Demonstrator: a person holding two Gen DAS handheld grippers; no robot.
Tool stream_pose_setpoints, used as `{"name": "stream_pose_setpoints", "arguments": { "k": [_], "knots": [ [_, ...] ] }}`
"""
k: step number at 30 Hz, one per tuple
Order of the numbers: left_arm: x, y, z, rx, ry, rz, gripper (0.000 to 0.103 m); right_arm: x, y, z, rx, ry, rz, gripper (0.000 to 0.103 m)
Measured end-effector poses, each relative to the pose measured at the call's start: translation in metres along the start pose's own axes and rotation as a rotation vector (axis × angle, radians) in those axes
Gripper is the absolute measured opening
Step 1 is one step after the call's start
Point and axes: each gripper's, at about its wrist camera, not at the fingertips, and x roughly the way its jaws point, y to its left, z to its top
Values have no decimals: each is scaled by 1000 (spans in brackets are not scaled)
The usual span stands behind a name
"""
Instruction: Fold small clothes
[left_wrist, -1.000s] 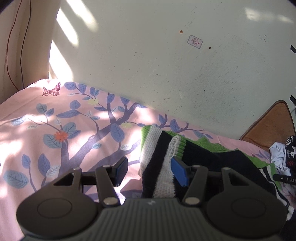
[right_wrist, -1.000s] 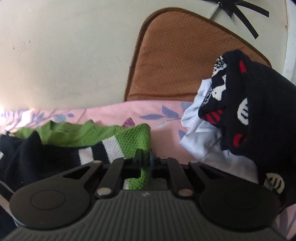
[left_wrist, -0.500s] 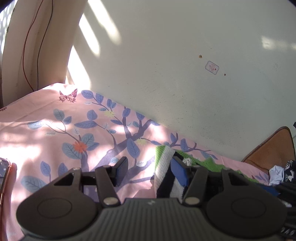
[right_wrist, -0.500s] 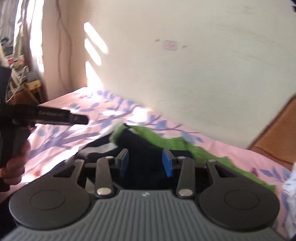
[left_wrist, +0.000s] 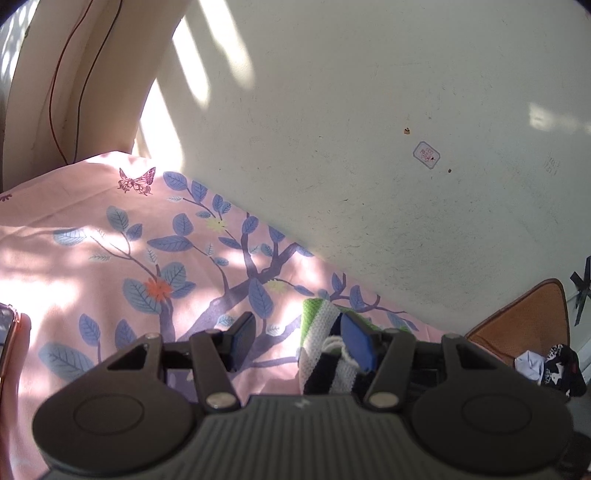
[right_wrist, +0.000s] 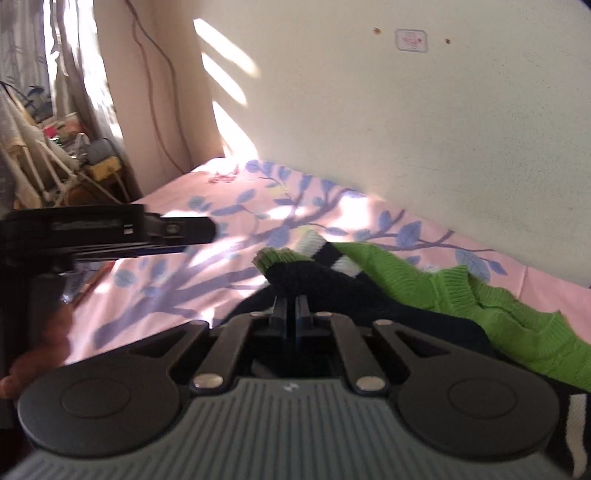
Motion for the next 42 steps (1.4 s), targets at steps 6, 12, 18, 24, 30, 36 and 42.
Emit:
{"name": "stream_pose_setpoints", "arguments": {
  "k": [6,12,18,24,30,36,42],
  "knots": [
    [10,-8,-9,48,42,1,52,-26,-25,-15,58,-62,-134,35],
    [21,-25,-23,151,87,14,49,-78,-108,-26,240,-172,-514,53],
    [33,-43,-39,278,94,60,14,-67,-136,-66,253,-53,-678,37],
    [29,-54,-46,351,-14,60,7,-87,-157,-76,351,-141,-778,9],
    [45,-46,-41,318,59,139,12,-98,-132,-69,266,-151,-764,26],
    [26,-51,-39,318,-37,109,16,-113,-82,-66,239,-185,-512,33],
    [31,-73,-59,487,-11,125,17,-68,-39,-51,121,-101,-372,32]
  ]
}}
